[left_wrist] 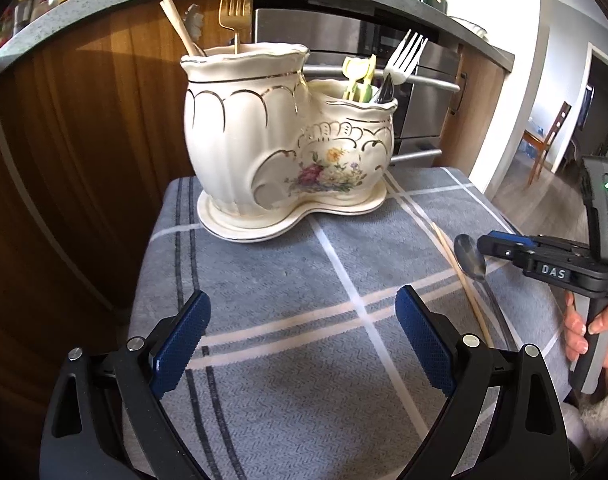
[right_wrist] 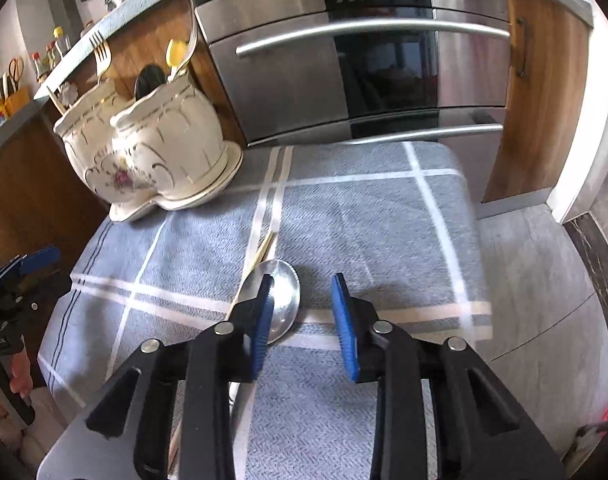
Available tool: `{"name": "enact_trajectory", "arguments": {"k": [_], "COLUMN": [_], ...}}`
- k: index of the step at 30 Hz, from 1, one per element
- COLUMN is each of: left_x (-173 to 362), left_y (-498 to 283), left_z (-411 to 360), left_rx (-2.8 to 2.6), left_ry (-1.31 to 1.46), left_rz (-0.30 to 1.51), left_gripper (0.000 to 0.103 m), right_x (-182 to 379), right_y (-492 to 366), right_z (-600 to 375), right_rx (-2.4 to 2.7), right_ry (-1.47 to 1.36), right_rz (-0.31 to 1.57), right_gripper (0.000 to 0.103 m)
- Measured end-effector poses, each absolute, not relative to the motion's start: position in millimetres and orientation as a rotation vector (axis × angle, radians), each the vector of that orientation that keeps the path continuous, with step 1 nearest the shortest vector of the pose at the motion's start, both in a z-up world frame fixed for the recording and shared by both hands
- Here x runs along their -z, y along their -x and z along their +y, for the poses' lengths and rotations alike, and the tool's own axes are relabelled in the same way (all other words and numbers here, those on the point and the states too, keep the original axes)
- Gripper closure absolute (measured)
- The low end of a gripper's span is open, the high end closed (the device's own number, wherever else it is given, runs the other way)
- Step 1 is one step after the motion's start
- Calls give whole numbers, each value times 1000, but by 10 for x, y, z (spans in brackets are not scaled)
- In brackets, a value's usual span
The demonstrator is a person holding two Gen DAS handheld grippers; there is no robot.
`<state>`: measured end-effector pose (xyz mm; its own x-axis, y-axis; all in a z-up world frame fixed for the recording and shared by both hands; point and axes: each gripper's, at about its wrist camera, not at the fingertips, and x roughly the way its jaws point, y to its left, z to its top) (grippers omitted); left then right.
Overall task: Organize utensils
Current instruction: 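Move both open tools back over the last spoon and chopstick, then grasp the large silver spoon with the right tool while the left tool grasps the last chopstick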
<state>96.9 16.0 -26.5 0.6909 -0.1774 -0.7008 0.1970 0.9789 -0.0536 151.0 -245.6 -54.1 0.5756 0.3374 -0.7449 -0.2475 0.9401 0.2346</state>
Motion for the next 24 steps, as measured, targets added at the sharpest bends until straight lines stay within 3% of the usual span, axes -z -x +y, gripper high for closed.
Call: {"name": "enact_trajectory", "arguments": {"k": [9,13,24], "left_x": [250,252,246], "left_y": [-967,-969,-963], "left_z": [165,186,-67], "left_rx": [207,206,291], "left_ry": [-36,-28,-34], "left_rz": [777,783,798], "left_gripper": [10,10,10], "right_x": [620,654,349], "right_y": [-1595,-1644,-1371], "right_z": [-2477,-2508,-2797], "right_rx": [-408,-426,-416], "right_ry": [-174,-220,-338], "right_rz": [933,954,838], "right_gripper": [76,96,101]}}
